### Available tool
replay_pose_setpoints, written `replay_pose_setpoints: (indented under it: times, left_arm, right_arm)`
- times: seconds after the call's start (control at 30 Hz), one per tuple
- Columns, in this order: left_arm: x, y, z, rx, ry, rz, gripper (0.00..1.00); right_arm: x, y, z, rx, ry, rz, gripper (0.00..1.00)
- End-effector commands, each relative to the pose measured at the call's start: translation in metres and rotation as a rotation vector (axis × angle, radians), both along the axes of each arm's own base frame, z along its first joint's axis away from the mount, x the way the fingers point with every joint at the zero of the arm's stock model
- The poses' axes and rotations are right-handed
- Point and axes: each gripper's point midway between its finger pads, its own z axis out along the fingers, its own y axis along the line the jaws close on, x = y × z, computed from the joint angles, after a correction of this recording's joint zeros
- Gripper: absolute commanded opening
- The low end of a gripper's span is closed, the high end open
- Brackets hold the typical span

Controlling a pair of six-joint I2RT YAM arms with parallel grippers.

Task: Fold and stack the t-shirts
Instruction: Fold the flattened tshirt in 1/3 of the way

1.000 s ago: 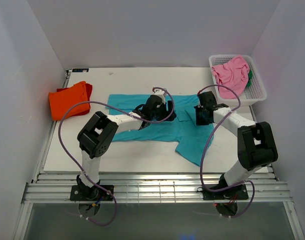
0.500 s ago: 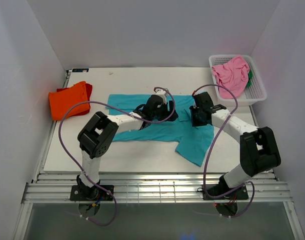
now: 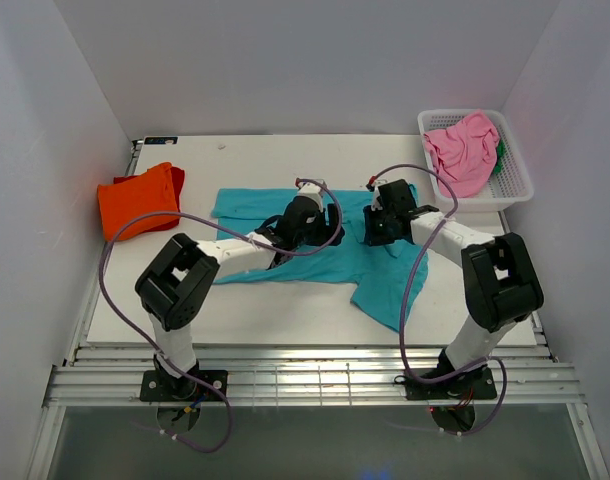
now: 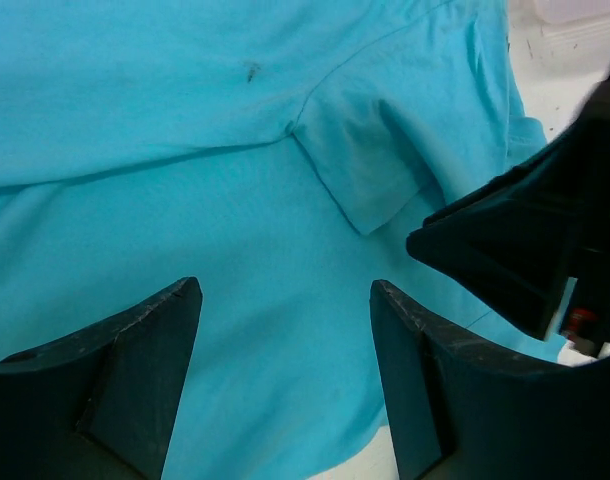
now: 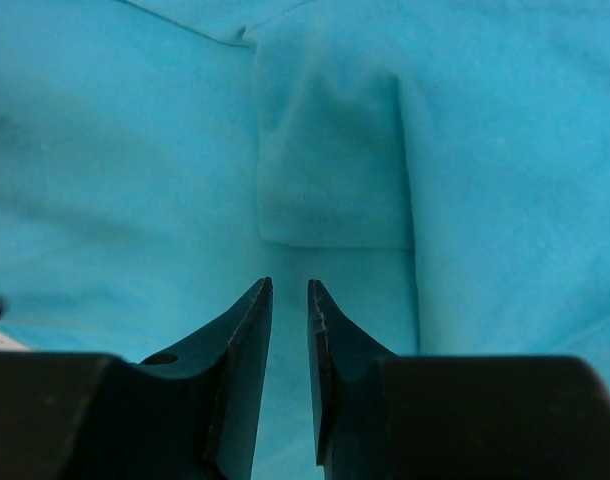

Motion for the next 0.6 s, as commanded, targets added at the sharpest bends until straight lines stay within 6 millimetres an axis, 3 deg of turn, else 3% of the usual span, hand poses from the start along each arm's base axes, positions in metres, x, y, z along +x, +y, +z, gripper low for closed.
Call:
replay_pose_setpoints:
  times: [0.0,0.23,0.57]
  left_arm:
    - [0.0,0.013,0.038,-0.025,-0.073,0.049,0.79]
    - [-0.006,0.032,0.05,-0.01,-0.082,0.101,0.79]
    - [-0.011,0.04,0.054,-0.017,-0.087,0.124,0.8]
  right_arm:
    - [0.019,0.021,0.011,0.05,-0.063,0.048,0.27]
    - [0.024,0.03,-0.001,0.045,-0.055,0.067,0.29]
    - [0.032,0.036,0.006,0.033,-0.077,0.073,0.31]
